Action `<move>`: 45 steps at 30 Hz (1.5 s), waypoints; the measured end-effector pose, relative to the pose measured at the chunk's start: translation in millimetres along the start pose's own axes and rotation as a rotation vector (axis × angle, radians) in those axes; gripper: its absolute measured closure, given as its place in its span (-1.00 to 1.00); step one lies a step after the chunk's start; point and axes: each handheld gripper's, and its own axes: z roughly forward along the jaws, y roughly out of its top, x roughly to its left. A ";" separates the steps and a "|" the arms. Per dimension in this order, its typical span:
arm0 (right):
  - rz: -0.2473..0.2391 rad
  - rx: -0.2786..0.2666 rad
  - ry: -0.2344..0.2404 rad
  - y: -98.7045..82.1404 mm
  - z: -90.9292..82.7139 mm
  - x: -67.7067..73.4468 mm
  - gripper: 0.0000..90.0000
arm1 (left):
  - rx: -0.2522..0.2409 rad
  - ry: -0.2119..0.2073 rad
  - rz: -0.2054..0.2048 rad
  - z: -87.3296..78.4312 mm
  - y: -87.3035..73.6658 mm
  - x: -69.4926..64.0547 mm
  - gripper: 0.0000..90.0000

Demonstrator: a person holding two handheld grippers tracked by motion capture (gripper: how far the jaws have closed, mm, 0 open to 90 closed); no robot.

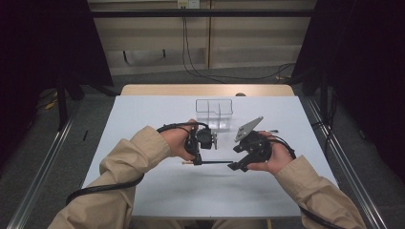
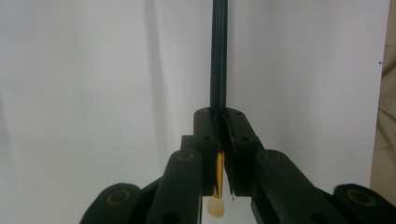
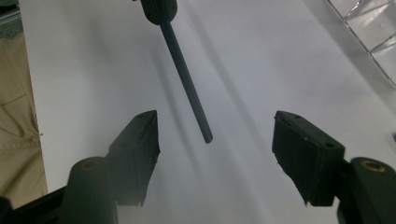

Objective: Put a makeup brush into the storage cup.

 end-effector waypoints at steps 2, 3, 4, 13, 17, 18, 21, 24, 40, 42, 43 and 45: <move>-0.008 0.004 0.013 1.5 0.3 0.5 -0.18 | 0.002 0.002 0.008 0.0 0.9 0.1 0.88; -0.015 0.005 0.017 2.2 0.9 1.0 -0.14 | -0.004 0.000 0.005 0.3 1.0 -0.1 0.88; -0.020 0.008 0.021 3.0 1.6 1.5 -0.10 | -0.005 0.000 0.005 0.5 1.3 -0.2 0.88; -0.056 0.036 0.080 5.0 12.7 6.0 0.22 | -0.020 -0.010 0.006 0.4 3.6 -1.9 0.88; -0.061 0.051 0.076 6.9 17.1 7.3 0.29 | -0.013 -0.011 0.012 0.9 4.2 -2.0 0.88; -0.063 0.049 0.076 7.9 17.6 7.1 0.31 | -0.014 -0.013 0.013 1.0 4.2 -2.1 0.88; -0.059 0.049 0.092 10.6 19.4 7.6 0.46 | -0.023 -0.007 0.016 0.9 4.5 -2.1 0.88; -0.071 0.051 0.103 12.9 21.4 7.5 0.55 | -0.031 -0.012 0.019 0.6 4.8 -2.6 0.88; -0.089 0.055 0.150 6.7 28.4 7.6 0.86 | -0.083 -0.065 0.037 -5.3 2.4 -3.1 0.86; -0.099 0.066 0.153 5.1 29.9 8.1 0.86 | -0.099 -0.071 0.031 -7.4 2.5 -2.8 0.86; -0.100 0.068 0.148 4.2 30.6 8.4 0.87 | -0.106 -0.069 0.035 -8.2 2.7 -2.4 0.86; -0.094 0.069 0.155 2.8 31.7 8.9 0.89 | -0.106 -0.066 0.042 -9.6 3.8 -1.8 0.85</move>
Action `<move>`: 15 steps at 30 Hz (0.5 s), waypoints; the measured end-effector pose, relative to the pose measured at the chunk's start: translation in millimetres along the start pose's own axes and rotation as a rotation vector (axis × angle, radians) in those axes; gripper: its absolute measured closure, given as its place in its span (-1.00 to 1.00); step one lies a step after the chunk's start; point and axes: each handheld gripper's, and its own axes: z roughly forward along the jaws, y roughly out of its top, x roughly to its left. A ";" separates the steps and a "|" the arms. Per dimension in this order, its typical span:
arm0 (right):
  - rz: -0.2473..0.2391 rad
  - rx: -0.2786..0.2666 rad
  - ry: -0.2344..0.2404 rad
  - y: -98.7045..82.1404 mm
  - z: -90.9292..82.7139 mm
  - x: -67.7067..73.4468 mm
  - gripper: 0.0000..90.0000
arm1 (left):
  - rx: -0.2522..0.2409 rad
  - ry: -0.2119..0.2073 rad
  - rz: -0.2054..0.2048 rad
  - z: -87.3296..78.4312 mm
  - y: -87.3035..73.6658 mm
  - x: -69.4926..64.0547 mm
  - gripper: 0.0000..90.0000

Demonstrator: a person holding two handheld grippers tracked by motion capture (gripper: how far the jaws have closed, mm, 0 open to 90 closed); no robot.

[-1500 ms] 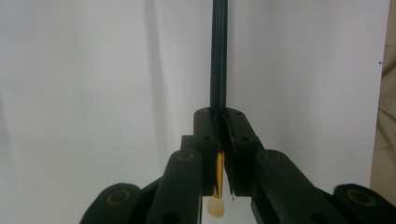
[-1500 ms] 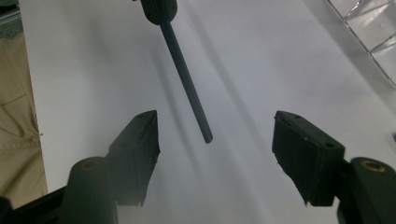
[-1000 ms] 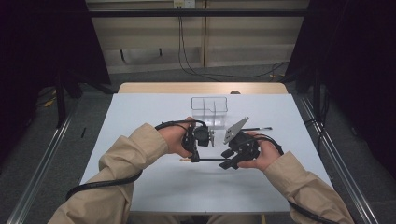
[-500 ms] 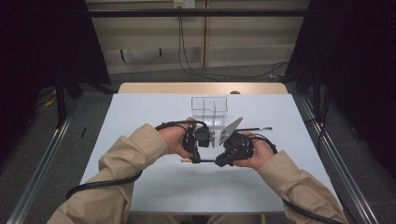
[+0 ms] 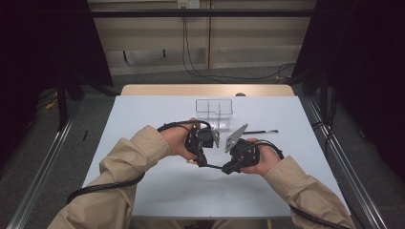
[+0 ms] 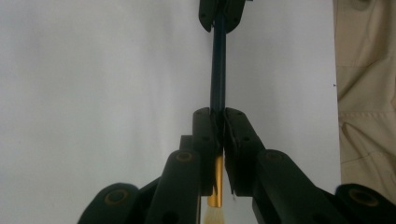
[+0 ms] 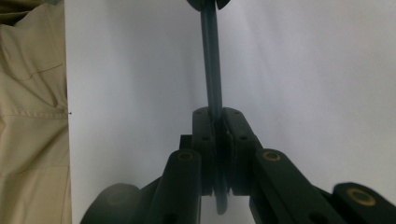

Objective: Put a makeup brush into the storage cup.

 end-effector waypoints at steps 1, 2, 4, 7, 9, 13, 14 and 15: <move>0.004 0.000 0.002 -0.5 0.7 0.1 0.89 | -0.007 0.000 -0.002 -0.2 0.2 -0.1 0.86; -0.002 0.005 0.003 -1.1 1.2 -0.4 0.89 | -0.002 0.004 0.002 -1.0 0.8 0.3 0.86; 0.008 0.003 0.005 -2.3 2.8 -0.4 0.89 | -0.009 0.002 0.003 -1.2 1.1 0.7 0.86; 0.002 0.001 0.009 -3.5 4.4 -0.7 0.90 | -0.014 -0.004 -0.003 -1.2 0.6 1.1 0.85; 0.005 0.002 0.016 -3.8 5.4 0.3 0.90 | -0.013 -0.003 -0.002 -1.5 0.6 1.1 0.85; 0.014 0.001 0.025 -4.5 6.1 0.6 0.90 | -0.018 -0.003 0.000 -0.5 -0.1 1.0 0.85; 0.010 -0.003 0.022 -4.9 6.0 0.3 0.90 | -0.024 -0.004 -0.001 -0.5 -0.7 1.1 0.85; 0.010 -0.006 0.024 -5.3 5.8 0.2 0.90 | -0.026 -0.007 -0.003 -0.8 -1.4 1.4 0.85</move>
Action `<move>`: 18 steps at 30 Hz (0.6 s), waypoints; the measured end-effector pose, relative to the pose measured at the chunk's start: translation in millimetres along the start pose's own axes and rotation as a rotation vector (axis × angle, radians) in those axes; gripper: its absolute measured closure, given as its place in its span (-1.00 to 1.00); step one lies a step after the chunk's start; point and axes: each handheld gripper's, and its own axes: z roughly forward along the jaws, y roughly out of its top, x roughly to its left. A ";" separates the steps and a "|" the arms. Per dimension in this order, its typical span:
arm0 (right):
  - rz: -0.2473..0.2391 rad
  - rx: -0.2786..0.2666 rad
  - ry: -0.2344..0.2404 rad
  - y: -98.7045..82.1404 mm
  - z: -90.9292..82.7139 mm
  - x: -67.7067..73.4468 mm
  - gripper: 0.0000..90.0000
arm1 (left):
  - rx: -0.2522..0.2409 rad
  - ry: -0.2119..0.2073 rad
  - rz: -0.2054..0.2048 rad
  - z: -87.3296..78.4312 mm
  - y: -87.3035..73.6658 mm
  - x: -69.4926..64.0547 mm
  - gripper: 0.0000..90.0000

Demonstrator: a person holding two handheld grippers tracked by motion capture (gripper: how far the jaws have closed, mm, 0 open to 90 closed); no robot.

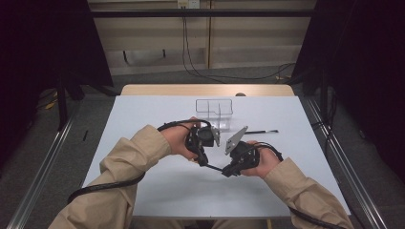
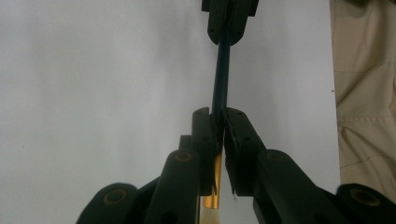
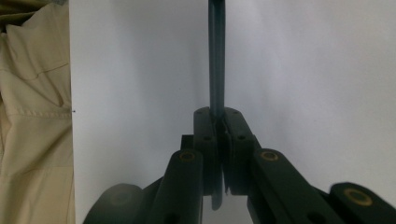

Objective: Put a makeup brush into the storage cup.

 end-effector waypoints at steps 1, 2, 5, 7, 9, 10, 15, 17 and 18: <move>0.003 -0.001 -0.001 -0.3 -0.2 0.3 0.90 | 0.003 -0.004 0.005 -0.5 -0.4 0.6 0.84; 0.000 -0.004 -0.003 -0.4 -0.4 0.6 0.90 | 0.001 -0.003 0.001 -0.5 -1.1 0.5 0.84; -0.002 -0.004 0.000 -0.5 -0.1 0.7 0.90 | -0.008 0.007 0.001 -0.3 -2.7 0.4 0.83; -0.001 -0.002 0.003 -0.7 0.2 0.5 0.90 | -0.012 0.017 0.000 -0.9 -4.1 0.4 0.78; 0.003 -0.004 0.005 -1.1 0.4 0.7 0.91 | -0.016 0.018 -0.003 -2.4 -5.8 1.2 0.70; 0.003 -0.005 0.001 -1.3 0.3 0.7 0.91 | -0.020 0.016 -0.006 -2.8 -6.7 1.1 0.69; 0.010 -0.015 -0.002 -3.4 -0.7 -0.9 0.91 | -0.054 0.024 -0.016 -4.3 -10.8 1.5 0.43; 0.018 -0.013 -0.004 -4.5 -0.8 -1.0 0.91 | -0.073 0.028 -0.022 -5.3 -12.4 1.6 0.35; 0.018 -0.014 -0.003 -4.9 -0.9 -1.3 0.91 | -0.081 0.033 -0.027 -5.8 -13.4 1.3 0.27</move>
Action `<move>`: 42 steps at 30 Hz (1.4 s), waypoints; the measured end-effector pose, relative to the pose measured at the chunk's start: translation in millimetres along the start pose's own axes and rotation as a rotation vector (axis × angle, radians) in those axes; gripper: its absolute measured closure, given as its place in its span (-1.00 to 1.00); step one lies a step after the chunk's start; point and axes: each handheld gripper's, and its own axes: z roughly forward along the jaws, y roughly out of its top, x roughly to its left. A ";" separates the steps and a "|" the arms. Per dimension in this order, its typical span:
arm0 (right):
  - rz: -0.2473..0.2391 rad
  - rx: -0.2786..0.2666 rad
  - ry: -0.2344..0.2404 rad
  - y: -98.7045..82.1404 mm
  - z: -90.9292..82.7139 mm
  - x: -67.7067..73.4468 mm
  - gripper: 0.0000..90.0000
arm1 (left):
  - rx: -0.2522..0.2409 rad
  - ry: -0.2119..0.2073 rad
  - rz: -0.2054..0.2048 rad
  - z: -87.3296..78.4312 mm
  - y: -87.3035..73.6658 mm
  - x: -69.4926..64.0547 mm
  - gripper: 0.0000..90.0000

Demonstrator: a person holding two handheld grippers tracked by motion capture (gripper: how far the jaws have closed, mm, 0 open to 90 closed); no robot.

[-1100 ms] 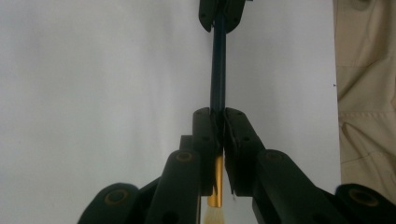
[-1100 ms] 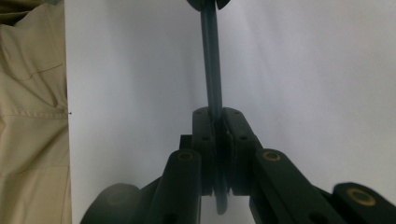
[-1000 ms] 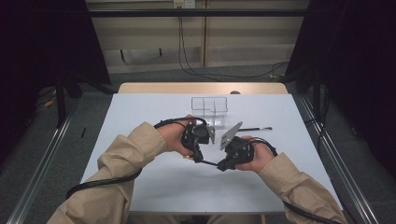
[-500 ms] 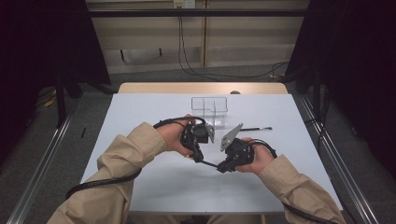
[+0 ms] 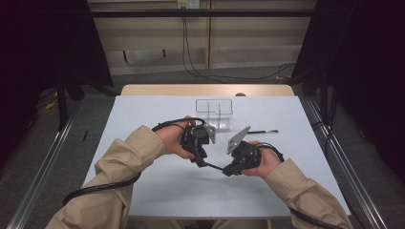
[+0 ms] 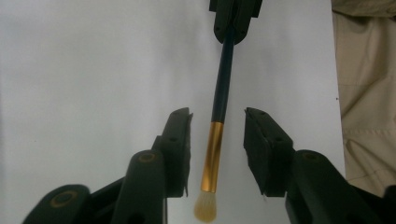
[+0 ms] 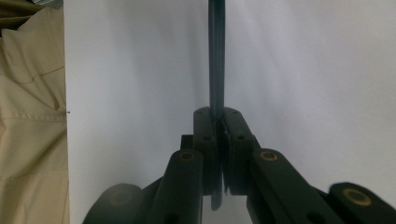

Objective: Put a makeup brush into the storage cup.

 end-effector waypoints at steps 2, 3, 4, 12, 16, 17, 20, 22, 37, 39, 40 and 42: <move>0.004 -0.003 -0.006 -0.9 -0.2 -0.3 0.91 | -0.017 0.009 -0.004 -0.2 -1.7 0.0 0.16; 0.002 -0.009 -0.005 -1.3 -0.4 -0.7 0.91 | -0.022 0.012 -0.006 -0.5 -2.3 0.0 0.10; 0.002 -0.012 -0.004 -1.7 -0.5 -0.9 0.91 | -0.027 0.013 -0.003 -0.3 -3.4 0.2 0.04; 0.015 -0.015 -0.008 -3.5 -0.7 -1.3 0.91 | -0.075 0.039 -0.024 -0.7 -8.3 1.8 -0.40; 0.016 -0.025 -0.013 -4.7 -1.6 -2.0 0.91 | -0.112 0.053 -0.033 -1.9 -11.0 2.7 -0.50; 0.022 -0.026 -0.012 -5.0 -1.8 -1.8 0.91 | -0.131 0.054 -0.044 -2.1 -12.0 2.8 -0.52; 0.022 -0.036 -0.015 -6.3 -1.9 -2.2 0.91 | -0.170 0.055 -0.049 -3.8 -15.1 3.9 -0.55; 0.030 -0.038 -0.015 -7.0 -1.9 -1.9 0.91 | -0.197 0.056 -0.054 -4.7 -17.1 4.0 -0.58; 0.040 -0.075 -0.016 -9.4 -3.1 -3.6 0.90 | -0.392 0.070 -0.110 -11.7 -32.8 8.3 -0.69; 0.044 -0.079 -0.016 -9.8 -3.4 -3.7 0.90 | -0.423 0.068 -0.116 -12.3 -34.8 9.2 -0.69; 0.040 -0.080 -0.019 -10.0 -3.7 -4.1 0.90 | -0.437 0.067 -0.123 -12.8 -36.1 9.8 -0.69; 0.050 -0.084 -0.015 -10.4 -3.8 -3.9 0.90 | -0.460 0.066 -0.130 -13.5 -38.4 10.8 -0.69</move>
